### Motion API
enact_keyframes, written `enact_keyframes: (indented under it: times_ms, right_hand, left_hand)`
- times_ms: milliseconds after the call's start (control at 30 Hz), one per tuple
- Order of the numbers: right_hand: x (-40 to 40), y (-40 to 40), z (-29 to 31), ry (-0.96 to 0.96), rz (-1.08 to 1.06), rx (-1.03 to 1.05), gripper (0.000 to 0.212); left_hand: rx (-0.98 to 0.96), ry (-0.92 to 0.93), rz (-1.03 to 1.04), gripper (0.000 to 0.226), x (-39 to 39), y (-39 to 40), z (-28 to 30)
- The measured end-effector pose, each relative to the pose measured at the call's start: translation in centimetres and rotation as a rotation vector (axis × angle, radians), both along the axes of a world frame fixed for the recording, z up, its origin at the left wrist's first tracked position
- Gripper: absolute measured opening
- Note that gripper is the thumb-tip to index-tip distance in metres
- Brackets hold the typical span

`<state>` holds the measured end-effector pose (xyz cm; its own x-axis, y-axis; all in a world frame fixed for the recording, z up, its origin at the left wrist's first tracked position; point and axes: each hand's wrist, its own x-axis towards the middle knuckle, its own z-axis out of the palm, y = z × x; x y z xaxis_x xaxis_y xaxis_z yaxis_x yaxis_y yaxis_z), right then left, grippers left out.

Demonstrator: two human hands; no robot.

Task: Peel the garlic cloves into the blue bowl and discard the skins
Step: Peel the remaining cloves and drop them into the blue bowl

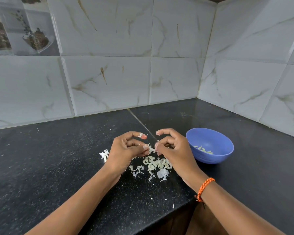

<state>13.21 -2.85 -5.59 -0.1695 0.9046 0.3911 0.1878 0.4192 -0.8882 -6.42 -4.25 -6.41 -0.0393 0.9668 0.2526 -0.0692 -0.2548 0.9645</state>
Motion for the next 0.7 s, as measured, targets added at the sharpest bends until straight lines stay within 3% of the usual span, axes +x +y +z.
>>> enact_keyframes:
  times_ms: [600, 700]
  right_hand:
    - [0.3, 0.7, -0.8, 0.044, 0.132, -0.032, 0.053]
    - [0.5, 0.5, -0.7, 0.03, 0.028, 0.041, 0.037]
  left_hand:
    - [-0.009, -0.001, 0.005, 0.023, -0.4, -0.1, 0.1]
    - [-0.008, 0.002, 0.008, 0.023, -0.4, -0.1, 0.1]
